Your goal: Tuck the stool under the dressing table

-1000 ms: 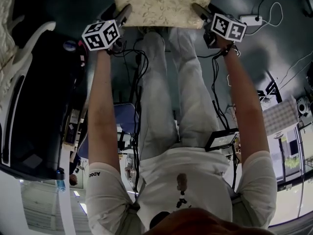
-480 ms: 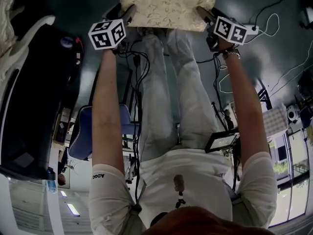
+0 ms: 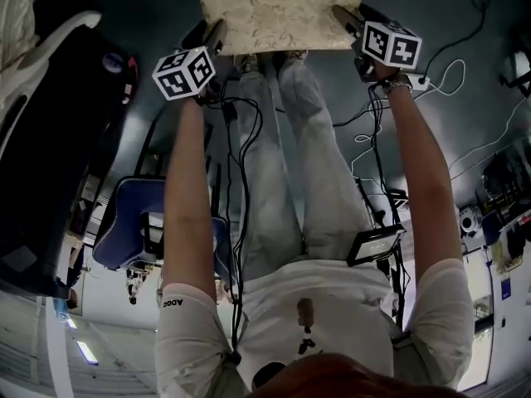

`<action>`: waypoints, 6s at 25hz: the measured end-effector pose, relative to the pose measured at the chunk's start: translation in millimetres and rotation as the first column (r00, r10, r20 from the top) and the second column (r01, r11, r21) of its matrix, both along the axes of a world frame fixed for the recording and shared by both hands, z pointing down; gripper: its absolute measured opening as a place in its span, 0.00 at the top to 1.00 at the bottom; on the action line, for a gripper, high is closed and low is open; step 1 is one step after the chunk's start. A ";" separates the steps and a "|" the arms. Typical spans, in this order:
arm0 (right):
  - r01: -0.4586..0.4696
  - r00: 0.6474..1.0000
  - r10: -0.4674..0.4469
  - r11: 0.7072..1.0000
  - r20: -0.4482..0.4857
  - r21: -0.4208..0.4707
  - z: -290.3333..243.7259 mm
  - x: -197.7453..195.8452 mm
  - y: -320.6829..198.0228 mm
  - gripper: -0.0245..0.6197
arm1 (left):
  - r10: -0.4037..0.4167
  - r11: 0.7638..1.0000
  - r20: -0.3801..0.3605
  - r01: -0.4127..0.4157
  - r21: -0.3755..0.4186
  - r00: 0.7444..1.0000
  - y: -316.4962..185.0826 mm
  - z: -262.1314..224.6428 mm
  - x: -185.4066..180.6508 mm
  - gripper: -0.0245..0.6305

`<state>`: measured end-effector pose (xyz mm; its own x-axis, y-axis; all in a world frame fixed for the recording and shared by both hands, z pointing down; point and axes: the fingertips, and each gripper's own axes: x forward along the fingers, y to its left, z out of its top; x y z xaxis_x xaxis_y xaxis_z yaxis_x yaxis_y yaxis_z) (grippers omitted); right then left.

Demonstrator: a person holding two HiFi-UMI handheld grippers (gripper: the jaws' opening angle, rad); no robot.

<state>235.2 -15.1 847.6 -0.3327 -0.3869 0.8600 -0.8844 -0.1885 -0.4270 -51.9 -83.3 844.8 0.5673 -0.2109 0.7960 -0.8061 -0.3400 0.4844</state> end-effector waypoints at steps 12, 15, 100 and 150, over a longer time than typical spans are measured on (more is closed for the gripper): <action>0.274 0.961 -0.272 0.960 -0.044 0.053 -0.6 -31.2 -95.0 0.52 | -0.257 0.966 0.061 0.255 0.049 0.964 -4.3 -5.1 -43.2 0.68; 0.312 0.949 -0.309 0.948 -0.064 0.061 0.2 -40.7 -115.1 0.53 | -0.339 0.940 0.054 0.336 0.055 0.939 -3.7 -4.7 -53.2 0.65; 0.311 0.949 -0.287 0.912 -0.128 0.266 1.1 -149.5 -333.8 0.59 | -0.347 0.909 0.157 0.291 0.297 0.925 -193.1 6.8 -146.5 0.68; 0.261 0.965 -0.221 0.867 -0.141 0.424 -130.1 -155.9 -318.6 0.95 | -0.377 0.838 0.073 0.307 0.452 0.923 -190.8 -123.0 -113.5 0.95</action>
